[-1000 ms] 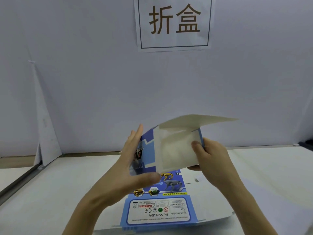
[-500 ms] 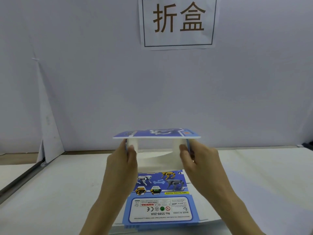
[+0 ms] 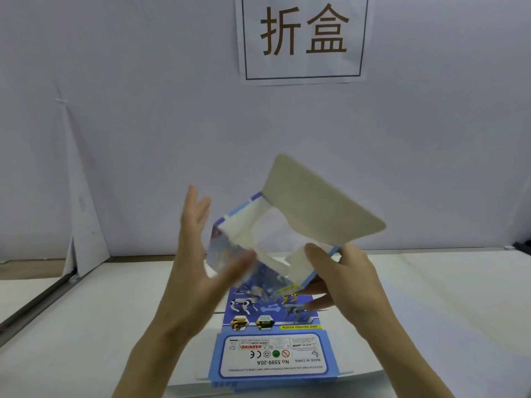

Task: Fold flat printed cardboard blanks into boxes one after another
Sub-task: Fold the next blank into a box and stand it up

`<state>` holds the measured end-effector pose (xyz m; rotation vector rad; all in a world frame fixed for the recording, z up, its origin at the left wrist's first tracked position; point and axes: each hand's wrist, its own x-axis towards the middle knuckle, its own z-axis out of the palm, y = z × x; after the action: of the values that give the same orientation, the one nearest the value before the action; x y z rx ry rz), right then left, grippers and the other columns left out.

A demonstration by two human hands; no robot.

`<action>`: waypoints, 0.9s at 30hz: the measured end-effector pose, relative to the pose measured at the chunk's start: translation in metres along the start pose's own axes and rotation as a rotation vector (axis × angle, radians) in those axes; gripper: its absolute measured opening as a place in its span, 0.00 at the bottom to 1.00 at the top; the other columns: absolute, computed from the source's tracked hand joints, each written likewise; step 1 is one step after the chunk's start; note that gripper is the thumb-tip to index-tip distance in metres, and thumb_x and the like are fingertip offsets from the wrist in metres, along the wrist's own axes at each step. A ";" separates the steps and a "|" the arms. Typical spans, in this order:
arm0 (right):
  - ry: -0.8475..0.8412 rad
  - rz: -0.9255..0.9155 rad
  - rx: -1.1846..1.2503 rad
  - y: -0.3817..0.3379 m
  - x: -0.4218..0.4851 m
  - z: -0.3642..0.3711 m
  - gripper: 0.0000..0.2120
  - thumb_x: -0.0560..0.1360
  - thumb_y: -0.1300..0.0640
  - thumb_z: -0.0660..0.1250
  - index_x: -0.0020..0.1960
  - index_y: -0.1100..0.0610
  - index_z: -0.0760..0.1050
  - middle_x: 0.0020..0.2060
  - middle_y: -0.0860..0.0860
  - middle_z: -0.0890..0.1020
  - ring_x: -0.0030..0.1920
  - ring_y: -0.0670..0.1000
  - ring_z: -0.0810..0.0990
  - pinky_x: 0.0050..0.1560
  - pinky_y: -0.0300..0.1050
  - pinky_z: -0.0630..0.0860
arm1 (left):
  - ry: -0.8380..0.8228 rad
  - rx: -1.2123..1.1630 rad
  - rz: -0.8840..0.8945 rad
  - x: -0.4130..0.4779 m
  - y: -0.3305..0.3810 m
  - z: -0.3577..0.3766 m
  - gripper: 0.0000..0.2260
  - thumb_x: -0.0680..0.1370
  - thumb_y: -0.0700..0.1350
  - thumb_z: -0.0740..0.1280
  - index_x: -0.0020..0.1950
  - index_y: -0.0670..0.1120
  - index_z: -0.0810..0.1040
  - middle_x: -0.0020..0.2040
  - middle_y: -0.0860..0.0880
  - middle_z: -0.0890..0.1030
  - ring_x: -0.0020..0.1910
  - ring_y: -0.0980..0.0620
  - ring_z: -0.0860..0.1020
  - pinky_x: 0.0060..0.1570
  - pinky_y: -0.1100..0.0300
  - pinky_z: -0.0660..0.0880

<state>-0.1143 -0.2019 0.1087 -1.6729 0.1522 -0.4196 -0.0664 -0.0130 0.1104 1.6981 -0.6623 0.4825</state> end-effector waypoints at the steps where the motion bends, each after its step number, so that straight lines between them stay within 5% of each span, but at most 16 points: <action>1: -0.033 0.029 0.064 -0.002 -0.001 0.000 0.06 0.77 0.55 0.64 0.52 0.57 0.73 0.34 0.55 0.85 0.32 0.53 0.85 0.26 0.43 0.78 | -0.068 0.158 0.119 -0.004 0.000 0.003 0.56 0.58 0.70 0.72 0.77 0.60 0.43 0.71 0.74 0.53 0.72 0.70 0.56 0.69 0.57 0.63; 3: -0.127 0.032 0.062 -0.006 -0.004 -0.001 0.04 0.77 0.54 0.65 0.50 0.54 0.72 0.32 0.51 0.85 0.32 0.52 0.85 0.26 0.41 0.78 | -0.138 0.416 0.280 -0.007 -0.007 0.012 0.55 0.60 0.72 0.69 0.74 0.61 0.37 0.76 0.65 0.42 0.78 0.55 0.48 0.73 0.38 0.55; 6: -0.200 -0.065 -0.082 -0.010 -0.004 -0.010 0.10 0.74 0.44 0.69 0.47 0.51 0.76 0.34 0.47 0.85 0.34 0.50 0.85 0.29 0.42 0.80 | -0.101 0.574 0.347 -0.004 -0.012 0.015 0.55 0.61 0.71 0.69 0.74 0.55 0.39 0.78 0.45 0.47 0.77 0.38 0.50 0.68 0.30 0.56; 8: -0.092 -0.201 -0.079 -0.012 0.000 -0.024 0.16 0.69 0.38 0.70 0.43 0.51 0.81 0.36 0.47 0.85 0.36 0.49 0.84 0.36 0.48 0.83 | -0.107 0.565 0.353 -0.001 -0.012 0.008 0.58 0.59 0.69 0.72 0.76 0.53 0.39 0.77 0.47 0.51 0.75 0.42 0.56 0.65 0.30 0.63; 11: 0.124 -0.541 -0.004 -0.014 0.005 -0.040 0.10 0.72 0.46 0.66 0.44 0.51 0.80 0.33 0.49 0.81 0.33 0.49 0.77 0.34 0.43 0.75 | -0.136 0.552 0.370 -0.002 -0.015 0.003 0.57 0.60 0.70 0.70 0.77 0.56 0.39 0.75 0.47 0.52 0.74 0.48 0.57 0.64 0.35 0.68; 13: 0.186 -0.621 0.155 -0.011 0.007 -0.045 0.07 0.74 0.50 0.66 0.43 0.51 0.81 0.32 0.47 0.79 0.33 0.46 0.73 0.32 0.39 0.69 | -0.161 0.501 0.389 -0.005 -0.016 0.003 0.57 0.60 0.67 0.74 0.77 0.59 0.39 0.75 0.46 0.51 0.74 0.51 0.57 0.64 0.48 0.73; 16: 0.095 -0.301 0.658 -0.007 0.014 -0.046 0.06 0.71 0.54 0.68 0.41 0.54 0.82 0.35 0.48 0.83 0.34 0.44 0.79 0.33 0.34 0.76 | -0.229 0.402 0.390 -0.001 -0.011 0.007 0.58 0.60 0.61 0.79 0.78 0.54 0.43 0.74 0.47 0.54 0.74 0.55 0.58 0.60 0.74 0.69; 18: -0.041 0.069 0.878 -0.001 0.020 -0.038 0.06 0.71 0.58 0.67 0.40 0.59 0.82 0.35 0.52 0.84 0.32 0.48 0.82 0.31 0.37 0.79 | -0.232 0.325 0.300 -0.001 -0.005 0.018 0.53 0.59 0.64 0.73 0.77 0.44 0.56 0.68 0.48 0.64 0.73 0.52 0.63 0.63 0.69 0.69; 20: -0.263 0.329 0.916 0.007 0.020 -0.020 0.04 0.66 0.64 0.75 0.34 0.62 0.81 0.29 0.54 0.81 0.26 0.51 0.80 0.25 0.38 0.76 | -0.217 0.265 0.190 -0.008 0.006 0.032 0.50 0.58 0.69 0.66 0.76 0.47 0.60 0.65 0.50 0.66 0.72 0.48 0.66 0.64 0.59 0.72; 22: -0.395 0.405 0.944 0.015 0.019 -0.007 0.25 0.42 0.64 0.85 0.35 0.63 0.79 0.31 0.55 0.78 0.26 0.52 0.78 0.25 0.40 0.77 | -0.321 0.317 0.313 -0.017 0.007 0.045 0.53 0.60 0.67 0.72 0.78 0.58 0.48 0.72 0.51 0.55 0.72 0.50 0.64 0.59 0.61 0.76; 24: -0.371 0.389 0.932 0.020 0.021 -0.010 0.32 0.33 0.62 0.85 0.36 0.63 0.81 0.29 0.53 0.79 0.25 0.51 0.77 0.26 0.39 0.76 | -0.194 0.317 0.297 -0.018 0.011 0.039 0.54 0.59 0.72 0.69 0.78 0.55 0.51 0.72 0.48 0.57 0.72 0.48 0.64 0.63 0.62 0.73; 27: -0.249 0.292 0.854 0.015 0.026 -0.022 0.19 0.57 0.58 0.80 0.45 0.63 0.82 0.34 0.55 0.84 0.31 0.50 0.82 0.31 0.39 0.80 | -0.077 0.386 0.386 -0.007 0.014 0.020 0.59 0.58 0.74 0.70 0.79 0.53 0.44 0.69 0.46 0.59 0.71 0.55 0.61 0.65 0.72 0.63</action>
<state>-0.0961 -0.2335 0.1011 -0.8287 0.0201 -0.0261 -0.0813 -0.0333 0.1121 1.9616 -1.0105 0.8639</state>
